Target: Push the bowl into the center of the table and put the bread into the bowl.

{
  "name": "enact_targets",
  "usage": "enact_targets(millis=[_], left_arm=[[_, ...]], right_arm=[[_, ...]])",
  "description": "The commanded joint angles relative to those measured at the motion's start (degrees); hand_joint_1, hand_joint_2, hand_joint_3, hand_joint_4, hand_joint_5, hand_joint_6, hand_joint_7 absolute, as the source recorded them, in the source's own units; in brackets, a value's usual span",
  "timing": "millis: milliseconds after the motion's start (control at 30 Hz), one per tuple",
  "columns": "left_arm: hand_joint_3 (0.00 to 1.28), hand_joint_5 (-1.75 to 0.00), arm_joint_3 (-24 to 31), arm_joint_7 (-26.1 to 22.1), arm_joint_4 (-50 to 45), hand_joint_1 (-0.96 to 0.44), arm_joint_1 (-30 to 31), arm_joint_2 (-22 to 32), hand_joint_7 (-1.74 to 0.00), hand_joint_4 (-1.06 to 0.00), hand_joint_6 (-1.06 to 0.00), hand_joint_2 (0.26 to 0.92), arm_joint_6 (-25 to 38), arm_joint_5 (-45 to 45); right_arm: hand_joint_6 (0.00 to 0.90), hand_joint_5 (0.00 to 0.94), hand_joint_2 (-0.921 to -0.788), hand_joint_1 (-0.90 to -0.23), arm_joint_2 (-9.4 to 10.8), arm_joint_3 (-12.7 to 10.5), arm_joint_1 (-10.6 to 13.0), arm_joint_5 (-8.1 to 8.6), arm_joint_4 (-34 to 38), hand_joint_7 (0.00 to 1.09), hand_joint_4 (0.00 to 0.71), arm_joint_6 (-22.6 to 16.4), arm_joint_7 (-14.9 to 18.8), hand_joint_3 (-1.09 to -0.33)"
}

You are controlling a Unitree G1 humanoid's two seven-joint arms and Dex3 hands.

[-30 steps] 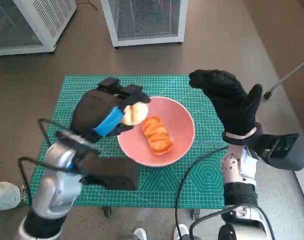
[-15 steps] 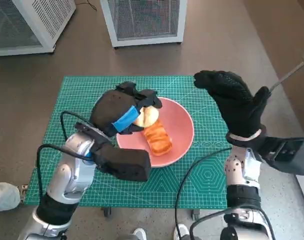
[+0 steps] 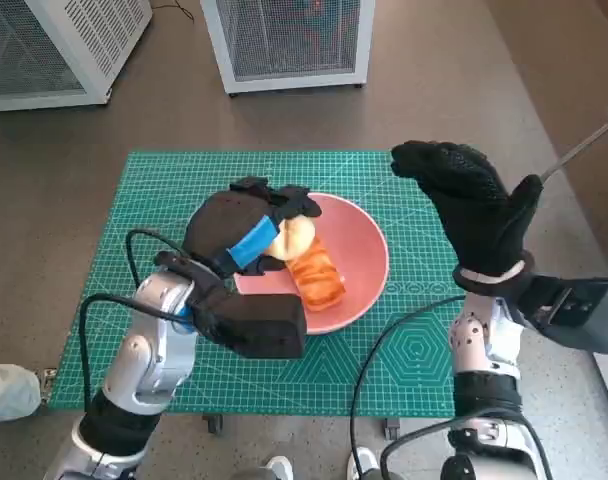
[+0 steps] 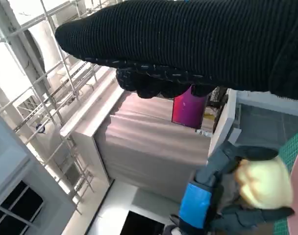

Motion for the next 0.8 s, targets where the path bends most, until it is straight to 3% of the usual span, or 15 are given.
enact_targets(millis=[33,367,800], left_arm=[[0.01,-0.02,0.1,1.1,-1.9,-0.3,1.2,0.3,-0.1,-0.28,-0.45,0.891,-0.6,0.4],[0.0,0.0,6.4,3.6,-3.6,-0.34,4.9,-1.8,-0.01,-0.15,-0.37,0.887,-5.4,-12.1],[0.01,0.0,13.0,4.5,-6.0,-0.37,7.2,-2.1,0.0,-0.13,-0.34,0.908,-10.4,-23.8]], right_arm=[[0.659,0.0,-0.921,-0.478,0.5,0.5,1.3,-0.74,0.0,0.01,0.418,0.0,-0.7,-0.417],[0.671,0.001,-0.921,-0.486,0.6,0.5,0.7,-0.82,1.0,0.01,0.419,0.0,-1.0,-0.411],[0.673,0.002,-0.921,-0.485,0.5,0.6,0.3,-1.19,1.0,0.01,0.423,-0.3,-2.1,-0.399]])
